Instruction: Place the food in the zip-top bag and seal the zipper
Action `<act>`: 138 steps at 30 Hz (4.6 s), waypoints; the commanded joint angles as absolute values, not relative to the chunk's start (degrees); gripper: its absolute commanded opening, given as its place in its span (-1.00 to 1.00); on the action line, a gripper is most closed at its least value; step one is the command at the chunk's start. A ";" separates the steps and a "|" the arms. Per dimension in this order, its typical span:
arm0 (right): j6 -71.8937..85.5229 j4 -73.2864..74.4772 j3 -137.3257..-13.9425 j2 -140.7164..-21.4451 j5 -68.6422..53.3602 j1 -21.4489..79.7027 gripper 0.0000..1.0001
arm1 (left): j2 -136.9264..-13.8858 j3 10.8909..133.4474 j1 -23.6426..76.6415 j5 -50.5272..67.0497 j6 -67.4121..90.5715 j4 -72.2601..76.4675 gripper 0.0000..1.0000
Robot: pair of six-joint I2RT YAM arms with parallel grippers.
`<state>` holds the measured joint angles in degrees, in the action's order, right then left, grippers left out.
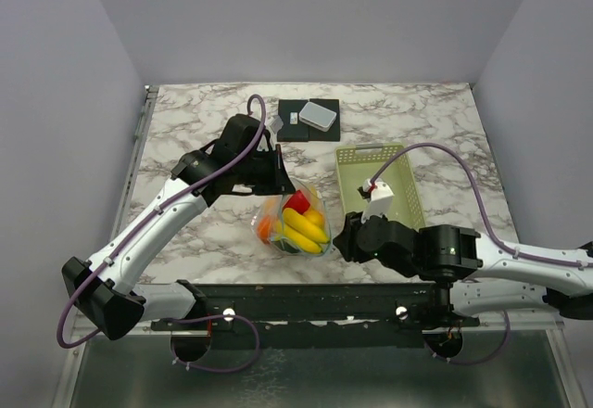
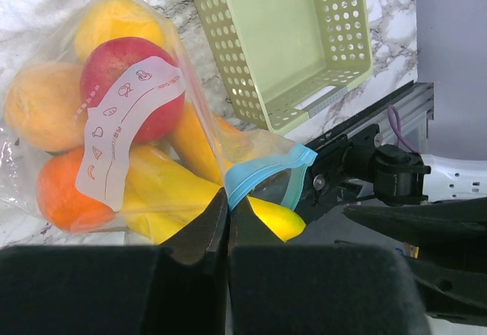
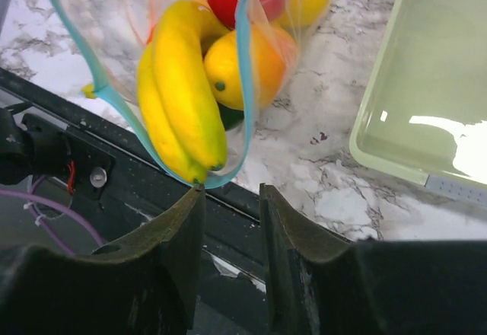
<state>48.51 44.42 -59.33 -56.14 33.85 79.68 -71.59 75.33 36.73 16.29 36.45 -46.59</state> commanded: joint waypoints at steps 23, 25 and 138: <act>58.02 31.76 -49.28 -58.87 30.80 74.57 -0.26 | -69.21 75.09 35.77 18.53 37.86 -43.44 -1.00; 57.82 30.84 -49.20 -59.62 30.49 73.88 -0.26 | -68.96 74.83 35.77 18.65 38.03 -43.29 -1.00; 33.36 28.22 -77.56 -83.65 -10.85 52.30 -0.99 | -64.06 61.79 36.25 22.95 43.66 -31.51 -1.00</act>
<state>31.46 32.69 -75.79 -81.52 -10.11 50.46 -63.81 62.70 35.64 18.68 41.23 -38.00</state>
